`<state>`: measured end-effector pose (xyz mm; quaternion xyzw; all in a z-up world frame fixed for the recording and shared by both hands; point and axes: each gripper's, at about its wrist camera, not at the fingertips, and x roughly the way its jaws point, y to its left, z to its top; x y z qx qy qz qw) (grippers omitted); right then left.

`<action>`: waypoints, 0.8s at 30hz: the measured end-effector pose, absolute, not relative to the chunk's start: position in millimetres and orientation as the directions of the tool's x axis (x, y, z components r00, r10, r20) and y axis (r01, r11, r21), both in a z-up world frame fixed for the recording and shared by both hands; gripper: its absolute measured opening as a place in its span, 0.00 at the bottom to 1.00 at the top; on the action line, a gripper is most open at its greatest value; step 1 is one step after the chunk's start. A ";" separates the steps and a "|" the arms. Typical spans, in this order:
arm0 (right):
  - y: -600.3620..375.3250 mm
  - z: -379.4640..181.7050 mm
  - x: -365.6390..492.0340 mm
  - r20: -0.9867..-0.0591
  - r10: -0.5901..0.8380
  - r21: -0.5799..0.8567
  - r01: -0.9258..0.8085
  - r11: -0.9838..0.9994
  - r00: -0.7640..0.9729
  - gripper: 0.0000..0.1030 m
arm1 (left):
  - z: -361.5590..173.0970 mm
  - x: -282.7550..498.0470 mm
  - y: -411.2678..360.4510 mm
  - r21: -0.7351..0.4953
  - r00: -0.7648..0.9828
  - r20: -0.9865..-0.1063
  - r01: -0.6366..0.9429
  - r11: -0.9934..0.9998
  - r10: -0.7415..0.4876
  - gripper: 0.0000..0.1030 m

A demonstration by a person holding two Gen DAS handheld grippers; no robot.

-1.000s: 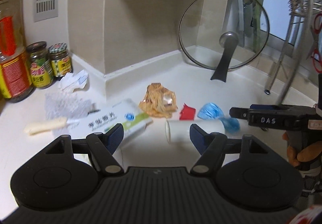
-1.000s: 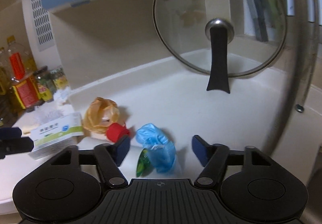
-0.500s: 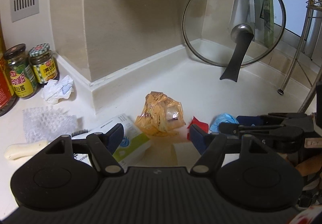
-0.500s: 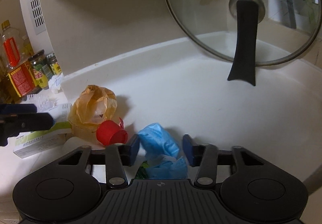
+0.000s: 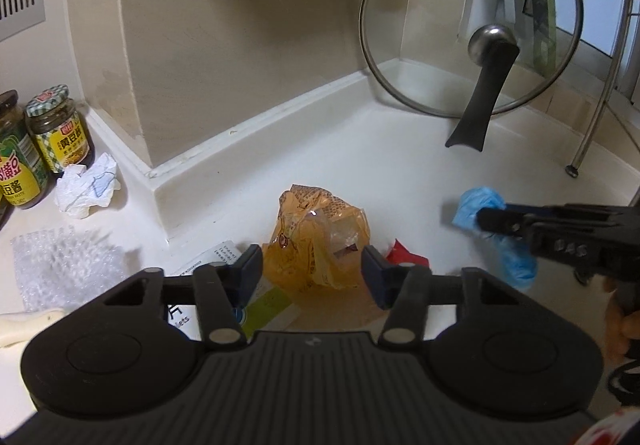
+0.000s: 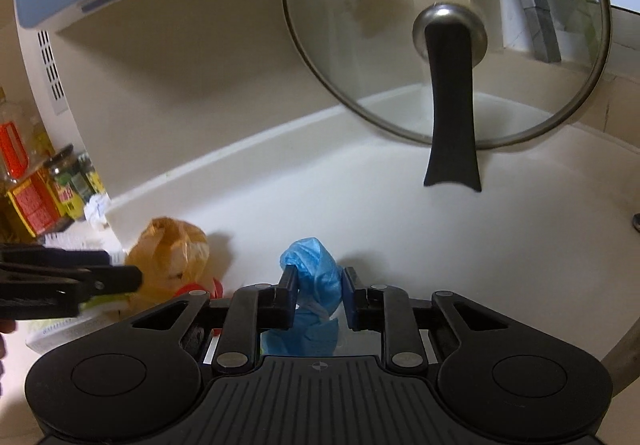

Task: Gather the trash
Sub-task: 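Grasp the brown plastic bag with the left tool while the right tool holds the glove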

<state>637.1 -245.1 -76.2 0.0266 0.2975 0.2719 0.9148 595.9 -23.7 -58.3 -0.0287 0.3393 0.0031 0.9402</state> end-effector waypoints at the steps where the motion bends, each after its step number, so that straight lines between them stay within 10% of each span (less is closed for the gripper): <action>1: -245.9 -74.9 637.1 -0.526 0.514 0.213 -0.481 0.851 0.677 0.23 | -59.7 598.3 -24.2 -0.052 0.766 -0.643 -0.025 0.998 -0.014 0.41; 8: -254.1 -71.5 634.0 -0.513 0.513 0.231 -0.465 0.855 0.688 0.23 | -65.5 609.2 -26.0 -0.068 0.753 -0.657 -0.027 0.997 -0.024 0.13; 24: -266.5 -50.6 603.9 -0.478 0.510 0.256 -0.442 0.860 0.715 0.23 | -17.8 563.4 -19.3 -0.117 0.842 -0.537 -0.005 0.993 -0.059 0.08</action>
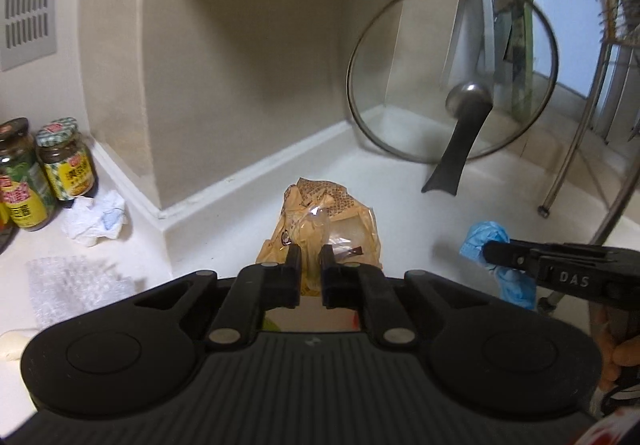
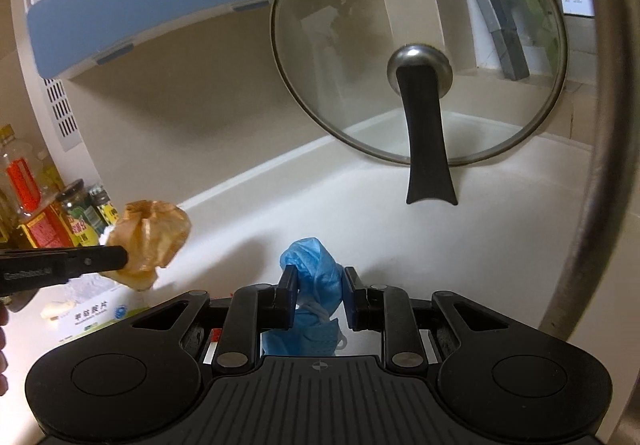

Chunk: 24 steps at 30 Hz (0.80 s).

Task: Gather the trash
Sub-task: 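Grasp the brown plastic bag with the left tool while the right tool holds the glove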

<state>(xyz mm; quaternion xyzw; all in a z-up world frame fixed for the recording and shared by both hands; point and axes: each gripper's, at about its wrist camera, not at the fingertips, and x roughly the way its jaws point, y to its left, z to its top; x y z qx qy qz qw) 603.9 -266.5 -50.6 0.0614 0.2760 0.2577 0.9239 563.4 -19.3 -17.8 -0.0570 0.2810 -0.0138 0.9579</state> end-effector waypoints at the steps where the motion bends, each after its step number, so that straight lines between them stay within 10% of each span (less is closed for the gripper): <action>1: -267.0 -48.4 601.2 -0.476 0.512 0.258 -0.443 0.859 0.715 0.23 | -14.5 557.1 -17.4 -0.125 0.845 -0.532 -0.007 0.992 -0.061 0.08; 24: -255.3 -12.3 443.1 -0.435 0.596 0.323 -0.501 0.803 0.674 0.23 | 8.1 351.1 22.7 -0.254 0.859 -0.508 -0.077 0.964 -0.065 0.08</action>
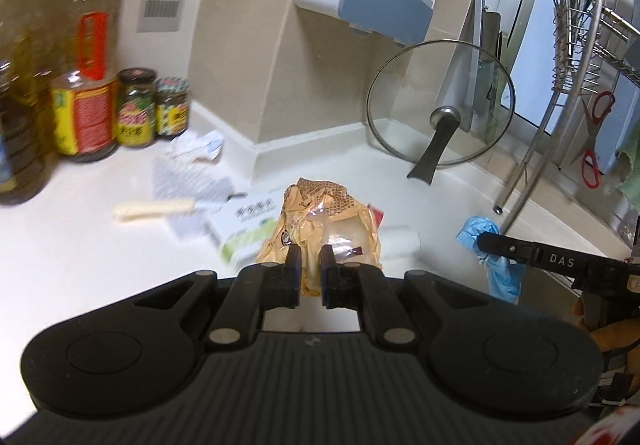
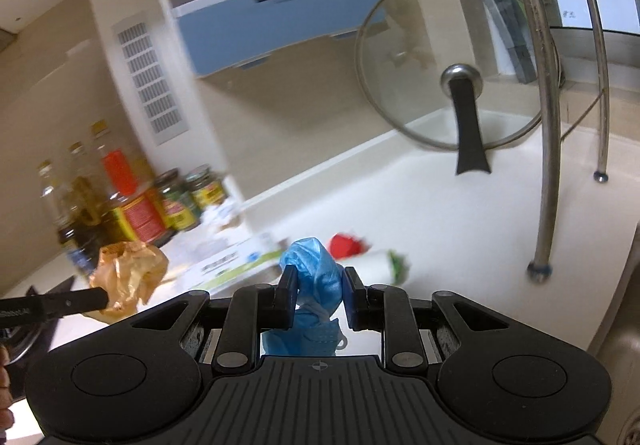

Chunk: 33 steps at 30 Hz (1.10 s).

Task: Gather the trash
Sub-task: 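Grasp the brown plastic bag with the left tool while the right tool holds the glove, then carry the bag and glove down over the wastebasket with both tools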

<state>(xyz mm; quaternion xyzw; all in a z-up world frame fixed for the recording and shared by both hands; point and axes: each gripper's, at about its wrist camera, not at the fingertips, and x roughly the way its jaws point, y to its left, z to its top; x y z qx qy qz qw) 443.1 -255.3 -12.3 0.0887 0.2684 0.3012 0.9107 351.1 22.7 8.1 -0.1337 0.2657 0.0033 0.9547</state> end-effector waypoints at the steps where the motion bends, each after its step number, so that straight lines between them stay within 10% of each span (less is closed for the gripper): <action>1: -253.7 -11.6 433.1 -0.436 0.601 0.325 -0.505 0.800 0.670 0.23 | 7.3 341.1 24.1 -0.255 0.857 -0.511 -0.080 0.964 -0.064 0.08; 33: -189.9 -108.6 258.4 -0.675 0.620 0.333 -0.585 0.740 0.399 0.23 | -80.8 165.4 39.0 -0.332 0.705 -0.703 -0.207 0.920 -0.095 0.08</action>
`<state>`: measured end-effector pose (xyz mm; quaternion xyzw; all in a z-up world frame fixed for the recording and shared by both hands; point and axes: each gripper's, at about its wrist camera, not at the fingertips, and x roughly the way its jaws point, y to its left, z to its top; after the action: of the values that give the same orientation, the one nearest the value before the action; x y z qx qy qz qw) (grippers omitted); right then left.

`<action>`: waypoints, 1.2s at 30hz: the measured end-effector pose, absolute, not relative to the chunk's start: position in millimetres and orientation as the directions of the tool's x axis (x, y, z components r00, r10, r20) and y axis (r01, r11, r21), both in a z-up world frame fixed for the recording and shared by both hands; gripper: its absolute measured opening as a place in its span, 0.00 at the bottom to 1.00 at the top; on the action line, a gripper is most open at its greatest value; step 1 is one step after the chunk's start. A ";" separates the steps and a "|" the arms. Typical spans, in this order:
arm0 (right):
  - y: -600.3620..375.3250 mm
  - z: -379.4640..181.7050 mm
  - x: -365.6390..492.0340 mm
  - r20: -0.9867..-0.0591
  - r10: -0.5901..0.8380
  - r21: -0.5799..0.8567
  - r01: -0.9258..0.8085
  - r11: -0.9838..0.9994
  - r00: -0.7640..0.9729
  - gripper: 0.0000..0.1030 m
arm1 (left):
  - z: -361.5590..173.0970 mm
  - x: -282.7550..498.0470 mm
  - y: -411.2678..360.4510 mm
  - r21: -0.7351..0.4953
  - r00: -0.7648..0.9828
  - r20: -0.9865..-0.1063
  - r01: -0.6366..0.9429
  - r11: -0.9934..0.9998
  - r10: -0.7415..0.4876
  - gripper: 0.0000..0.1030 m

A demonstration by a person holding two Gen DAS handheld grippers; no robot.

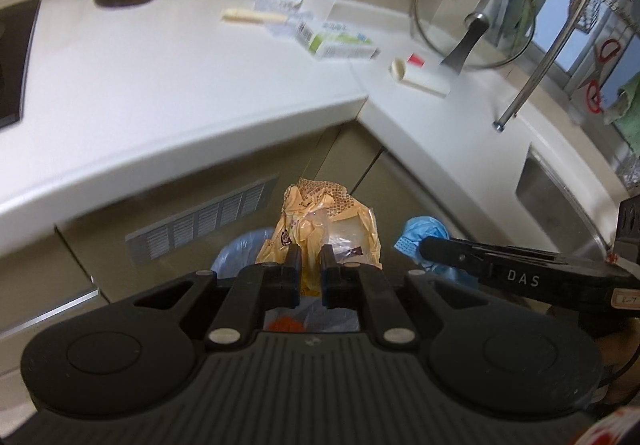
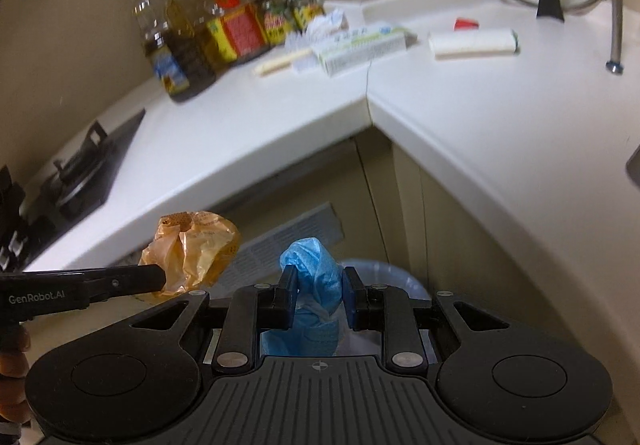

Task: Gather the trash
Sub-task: 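Carry the bag and glove down over the wastebasket with both tools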

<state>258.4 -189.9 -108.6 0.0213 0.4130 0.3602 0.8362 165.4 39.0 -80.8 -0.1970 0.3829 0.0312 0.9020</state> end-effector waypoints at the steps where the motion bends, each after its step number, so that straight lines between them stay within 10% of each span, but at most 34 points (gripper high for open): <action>1: -190.2 -112.8 259.6 -0.683 0.617 0.336 -0.583 0.740 0.390 0.23 | -84.5 165.9 37.5 -0.329 0.696 -0.712 -0.214 0.920 -0.093 0.08; 36: -175.6 -270.8 320.6 -0.803 0.544 0.327 -0.582 0.745 0.246 0.23 | -260.6 223.8 19.3 -0.307 0.466 -0.881 -0.430 0.849 -0.083 0.08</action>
<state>320.6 -175.6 -270.8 -0.0190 0.5000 0.3565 0.7891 223.8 19.3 -260.6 -0.2535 0.5058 0.1061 0.8177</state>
